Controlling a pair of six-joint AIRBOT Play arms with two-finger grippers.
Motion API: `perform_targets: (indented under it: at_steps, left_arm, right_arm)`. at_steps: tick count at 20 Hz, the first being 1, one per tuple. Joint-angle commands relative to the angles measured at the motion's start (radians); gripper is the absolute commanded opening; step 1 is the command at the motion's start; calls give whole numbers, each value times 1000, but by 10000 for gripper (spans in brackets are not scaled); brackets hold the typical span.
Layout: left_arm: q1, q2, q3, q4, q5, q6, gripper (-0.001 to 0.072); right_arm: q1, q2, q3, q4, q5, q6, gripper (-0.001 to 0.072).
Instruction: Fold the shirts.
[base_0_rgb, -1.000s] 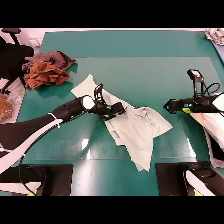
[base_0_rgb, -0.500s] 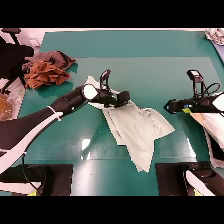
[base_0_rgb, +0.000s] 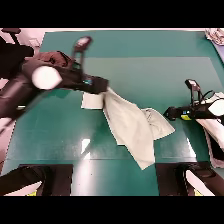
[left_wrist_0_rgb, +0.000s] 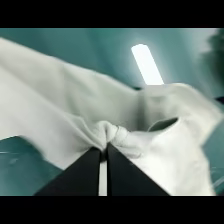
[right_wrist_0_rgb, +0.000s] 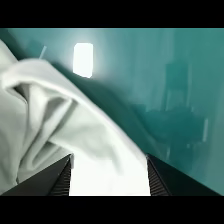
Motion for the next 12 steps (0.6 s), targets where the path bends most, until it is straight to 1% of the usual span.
perform_targets:
  at_steps: [1, 3, 4, 6, 9, 10, 12]
  left_arm:
    - [80, 124, 4, 253, -289, 57, 35]
    - [116, 128, 2, 288, -415, 120, 35]
    - [129, 128, -11, 305, -452, 144, 35]
    - [150, 128, -66, 333, -468, 182, 35]
    - [186, 128, -210, 455, -433, 185, 35]
    - [206, 128, -261, 459, -396, 185, 35]
    - [240, 128, -362, 457, -268, 146, 36]
  right_arm:
    - [-16, 1, -74, 69, -11, 1, 523]
    - [-16, 1, -85, 79, -12, 1, 524]
    - [-16, 3, -85, 80, -10, 2, 524]
    - [-16, 31, -85, 79, -13, 2, 523]
    - [-16, 114, -85, 68, -25, 1, 524]
    - [-16, 142, -85, 68, -32, 1, 524]
    - [-16, 193, -85, 68, -45, 1, 524]
